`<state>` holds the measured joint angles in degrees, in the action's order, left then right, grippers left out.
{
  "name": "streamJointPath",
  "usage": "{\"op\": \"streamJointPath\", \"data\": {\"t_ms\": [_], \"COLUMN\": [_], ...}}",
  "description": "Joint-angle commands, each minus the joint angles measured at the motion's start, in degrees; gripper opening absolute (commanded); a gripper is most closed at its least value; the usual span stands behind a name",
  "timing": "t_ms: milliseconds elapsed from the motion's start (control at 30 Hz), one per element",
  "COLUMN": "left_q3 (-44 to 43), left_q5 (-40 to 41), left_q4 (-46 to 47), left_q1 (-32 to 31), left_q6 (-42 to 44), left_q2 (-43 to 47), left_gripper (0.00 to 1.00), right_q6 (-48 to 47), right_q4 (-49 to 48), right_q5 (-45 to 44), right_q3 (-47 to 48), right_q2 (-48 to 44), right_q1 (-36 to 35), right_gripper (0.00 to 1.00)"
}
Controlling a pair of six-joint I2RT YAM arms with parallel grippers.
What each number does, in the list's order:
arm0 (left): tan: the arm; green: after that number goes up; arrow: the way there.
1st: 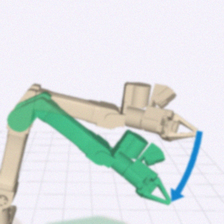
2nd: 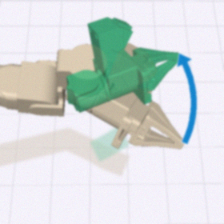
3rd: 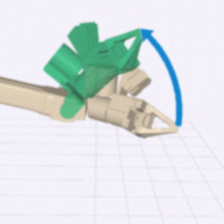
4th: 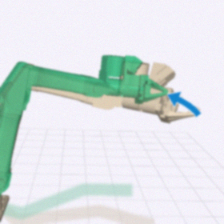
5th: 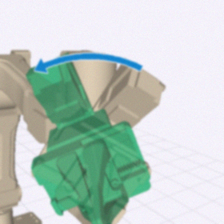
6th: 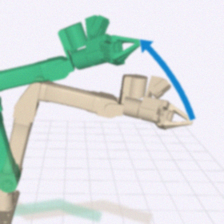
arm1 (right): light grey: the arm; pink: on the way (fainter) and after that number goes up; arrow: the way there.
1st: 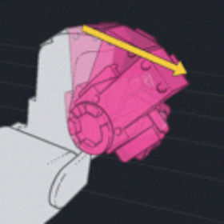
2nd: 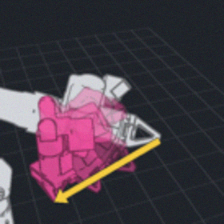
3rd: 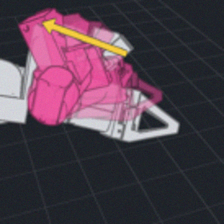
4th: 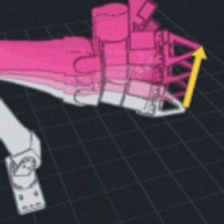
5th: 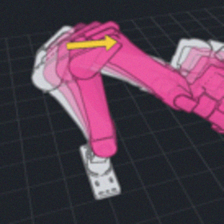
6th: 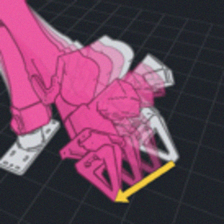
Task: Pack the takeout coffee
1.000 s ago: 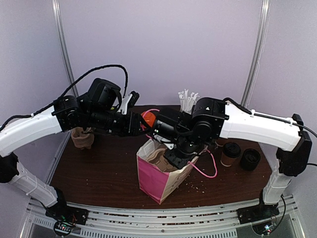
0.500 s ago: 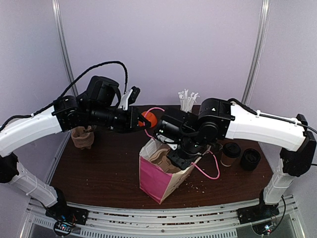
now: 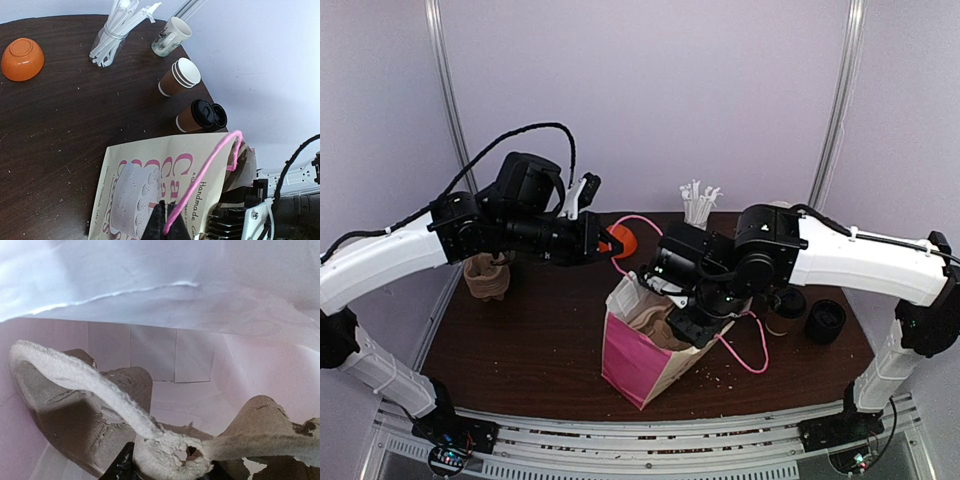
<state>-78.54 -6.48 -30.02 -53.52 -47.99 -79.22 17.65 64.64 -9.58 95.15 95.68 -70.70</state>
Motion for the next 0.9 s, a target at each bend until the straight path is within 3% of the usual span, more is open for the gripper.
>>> {"op": "streamJointPath", "data": {"t_ms": [0, 867], "left_q3": [-2.36, -4.56], "left_q5": [0.81, 6.25], "left_q4": [2.90, 0.30], "left_q1": [0.52, 0.52], "left_q6": [-0.65, -1.53], "left_q2": [-0.75, -0.77], "left_gripper": [0.00, 0.00], "right_q6": [-0.94, -3.54], "right_q4": [1.45, -0.24], "right_q5": [1.65, 4.31], "right_q3": [-1.20, -4.87], "right_q2": [-0.22, -0.04], "right_q1": [0.15, 0.15], "right_gripper": [0.37, 0.37]}}
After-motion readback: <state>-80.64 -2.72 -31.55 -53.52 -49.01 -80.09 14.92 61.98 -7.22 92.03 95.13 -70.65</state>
